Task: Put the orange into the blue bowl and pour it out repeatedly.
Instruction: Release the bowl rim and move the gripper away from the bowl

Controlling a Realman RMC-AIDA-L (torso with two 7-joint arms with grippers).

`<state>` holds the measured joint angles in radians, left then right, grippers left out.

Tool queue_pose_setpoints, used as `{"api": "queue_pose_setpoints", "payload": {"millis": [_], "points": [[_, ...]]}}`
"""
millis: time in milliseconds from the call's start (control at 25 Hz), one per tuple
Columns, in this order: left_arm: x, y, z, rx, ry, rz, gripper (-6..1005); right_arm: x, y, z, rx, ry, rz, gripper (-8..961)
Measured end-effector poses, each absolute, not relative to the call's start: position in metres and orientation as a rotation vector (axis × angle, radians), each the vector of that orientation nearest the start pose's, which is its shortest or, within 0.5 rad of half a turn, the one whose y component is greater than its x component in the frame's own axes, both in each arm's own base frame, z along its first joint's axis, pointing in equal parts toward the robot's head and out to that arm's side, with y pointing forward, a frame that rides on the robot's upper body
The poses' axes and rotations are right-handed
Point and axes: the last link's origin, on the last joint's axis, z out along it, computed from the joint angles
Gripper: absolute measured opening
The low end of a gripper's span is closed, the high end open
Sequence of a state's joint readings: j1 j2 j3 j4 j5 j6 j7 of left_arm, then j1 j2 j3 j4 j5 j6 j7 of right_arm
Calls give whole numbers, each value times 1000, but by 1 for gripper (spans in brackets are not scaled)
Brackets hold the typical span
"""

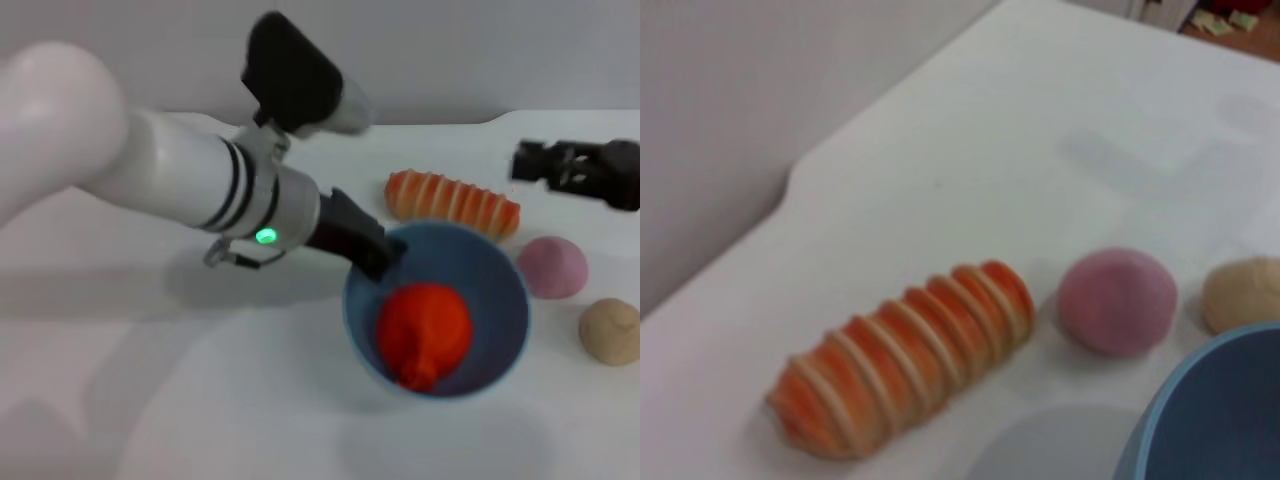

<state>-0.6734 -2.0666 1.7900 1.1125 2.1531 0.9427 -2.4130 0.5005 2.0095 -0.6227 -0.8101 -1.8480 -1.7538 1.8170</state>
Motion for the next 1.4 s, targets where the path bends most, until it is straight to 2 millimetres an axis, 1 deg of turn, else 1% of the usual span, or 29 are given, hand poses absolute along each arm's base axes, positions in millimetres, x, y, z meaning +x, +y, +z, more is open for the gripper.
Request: {"api": "queue_pose_setpoints", "payload": {"millis": [80,160,360,560,680,800,920,1120,1280,1400], "points": [[-121,357,-109,-2816,-519,62,0,254,331,79,-2551,993,1013,387],[-121,355,-112,-2818,-503,70,0,260,329,83,-2519,1007,1019,417],[-121,352,-120,-2819,-472,73,-1,266,325,87,-2486,1021,1024,417],[-123,347,-126,-2833,-446,100,-1,268,325,87,-2480,1020,1025,418],[-125,346,-127,-2835,-451,109,-1,268,324,86,-2482,1021,1020,418],[-133,347,-128,-2825,-469,130,-1,268,325,85,-2480,1023,1020,418],[-135,347,-130,-2825,-448,163,0,269,325,84,-2475,1024,1014,417],[-135,348,-130,-2814,-450,181,1,270,324,80,-2475,1031,1022,429],[-129,351,-125,-2798,-468,141,4,273,324,80,-2465,1024,1015,439],[-124,352,-121,-2790,-463,114,113,274,323,80,-2463,1016,1011,446]]}}
